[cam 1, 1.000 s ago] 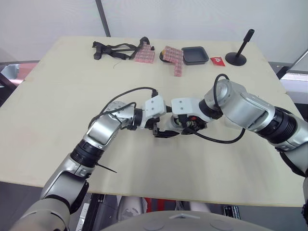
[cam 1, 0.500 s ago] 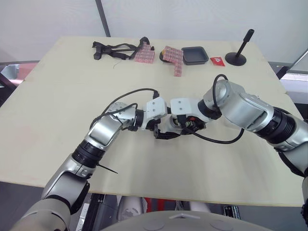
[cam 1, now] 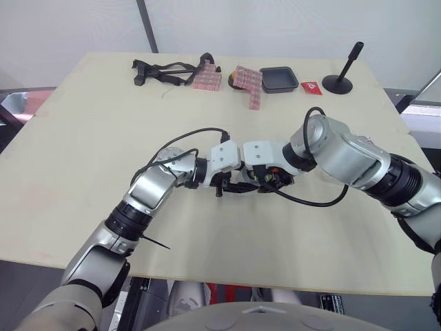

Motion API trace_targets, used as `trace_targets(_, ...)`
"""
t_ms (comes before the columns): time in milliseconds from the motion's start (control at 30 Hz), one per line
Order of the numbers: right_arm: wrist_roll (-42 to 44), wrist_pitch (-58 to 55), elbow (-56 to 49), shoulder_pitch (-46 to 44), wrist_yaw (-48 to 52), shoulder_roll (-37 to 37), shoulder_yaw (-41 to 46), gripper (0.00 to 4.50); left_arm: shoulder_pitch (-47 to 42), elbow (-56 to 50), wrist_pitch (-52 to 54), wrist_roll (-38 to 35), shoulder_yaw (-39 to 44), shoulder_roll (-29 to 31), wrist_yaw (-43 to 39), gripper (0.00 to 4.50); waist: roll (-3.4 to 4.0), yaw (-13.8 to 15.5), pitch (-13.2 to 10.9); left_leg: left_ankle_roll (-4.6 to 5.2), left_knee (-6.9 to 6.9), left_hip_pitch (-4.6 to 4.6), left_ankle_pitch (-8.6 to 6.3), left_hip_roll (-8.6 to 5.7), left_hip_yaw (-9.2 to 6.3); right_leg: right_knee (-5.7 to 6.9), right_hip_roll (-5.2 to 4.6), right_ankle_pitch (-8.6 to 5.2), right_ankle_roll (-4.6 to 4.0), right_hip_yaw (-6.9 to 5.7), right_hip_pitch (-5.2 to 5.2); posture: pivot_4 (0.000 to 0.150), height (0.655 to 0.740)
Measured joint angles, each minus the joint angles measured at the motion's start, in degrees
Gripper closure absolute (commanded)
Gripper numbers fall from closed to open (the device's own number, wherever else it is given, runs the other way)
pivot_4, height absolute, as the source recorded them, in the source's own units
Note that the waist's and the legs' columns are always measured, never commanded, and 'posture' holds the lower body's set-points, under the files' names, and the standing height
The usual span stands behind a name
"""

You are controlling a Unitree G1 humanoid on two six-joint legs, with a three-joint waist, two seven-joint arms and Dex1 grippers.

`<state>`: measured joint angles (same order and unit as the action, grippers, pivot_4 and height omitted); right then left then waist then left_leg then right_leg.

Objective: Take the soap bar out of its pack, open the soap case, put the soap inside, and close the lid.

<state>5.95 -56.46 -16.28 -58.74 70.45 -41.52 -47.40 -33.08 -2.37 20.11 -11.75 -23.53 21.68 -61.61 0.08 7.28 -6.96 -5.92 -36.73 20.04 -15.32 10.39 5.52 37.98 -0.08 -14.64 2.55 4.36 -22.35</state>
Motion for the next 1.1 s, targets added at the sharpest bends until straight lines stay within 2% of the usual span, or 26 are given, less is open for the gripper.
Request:
trace_targets(200, 0.0, -0.1, 0.1, 0.3, -0.1, 0.6, 0.3, 2.44, 0.0, 0.1, 0.0, 0.0, 0.4, 0.4, -1.0, 2.61, 0.0, 0.0, 0.0, 0.0, -0.01, 0.0, 0.0, 0.0, 0.0, 0.02, 0.0, 0.0, 0.0, 0.0, -0.01, 0.15, 0.74)
trace_targets(267, 0.1, -0.4, 0.1, 0.4, -0.1, 0.9, 0.6, 1.46, 0.0, 0.1, 0.0, -0.1, 0.6, 0.5, -1.4, 2.61, 0.0, 0.0, 0.0, 0.0, -0.01, 0.0, 0.0, 0.0, 0.0, 0.02, 0.0, 0.0, 0.0, -0.01, -0.02, 0.15, 0.74)
trace_targets(300, 0.2, -0.6, 0.1, 0.4, -0.1, 1.1, 1.0, 1.23, 0.1, 0.2, -0.1, -0.1, 0.6, 0.5, -1.8, 2.61, 0.0, 0.0, 0.0, 0.0, -0.01, 0.0, 0.0, 0.0, 0.0, 0.02, 0.0, 0.0, 0.0, -0.01, -0.03, 0.15, 0.74)
trace_targets(333, 0.3, -0.7, 0.1, 0.4, -0.1, 1.2, 1.4, 0.8, 0.3, 0.3, -0.6, -0.1, 0.6, 0.5, -2.3, 2.61, 0.0, 0.0, 0.0, 0.0, -0.01, 0.0, 0.0, 0.0, 0.01, 0.03, 0.0, 0.0, 0.0, -0.01, -0.03, 0.15, 0.74)
trace_targets(433, 0.5, -0.7, 0.1, 0.5, 0.0, 1.3, 2.1, 0.03, 1.4, 0.5, -1.4, -0.2, 0.6, 0.8, -3.2, 2.61, 0.0, -0.1, 0.0, 0.0, -0.01, 0.0, 0.0, 0.0, 0.01, 0.04, 0.0, 0.0, 0.0, 0.01, -0.04, 0.15, 0.74)
trace_targets(633, 2.1, -0.1, 0.4, 2.2, 0.0, 1.2, 4.7, 0.03, 3.7, 2.1, -6.1, -1.9, 2.9, 1.8, -5.3, 2.61, 0.0, -0.1, 0.0, 0.0, -0.02, -0.02, 0.0, 0.0, 0.01, 0.1, -0.01, 0.0, 0.0, 0.0, -0.05, 0.15, 0.74)
trace_targets(833, 7.3, 3.6, 0.5, 9.8, 0.9, 1.6, 12.1, 0.03, 6.3, 5.5, -12.4, -4.2, 6.8, 0.9, -6.5, 2.61, 0.0, 0.1, 0.0, 0.0, -0.05, 0.03, 0.0, 0.0, 0.01, 0.09, -0.02, 0.0, -0.01, 0.03, -0.07, 0.15, 0.74)
trace_targets(1100, 11.7, 22.4, 4.7, 23.7, 1.2, 4.3, 24.5, 0.03, 10.2, 6.2, -17.5, -7.3, 9.8, -1.4, -7.3, 2.61, -0.03, 0.2, 0.0, 0.0, -0.07, 0.13, -0.01, 0.0, 0.01, 0.04, -0.05, 0.0, -0.01, 0.07, -0.08, 0.15, 0.74)
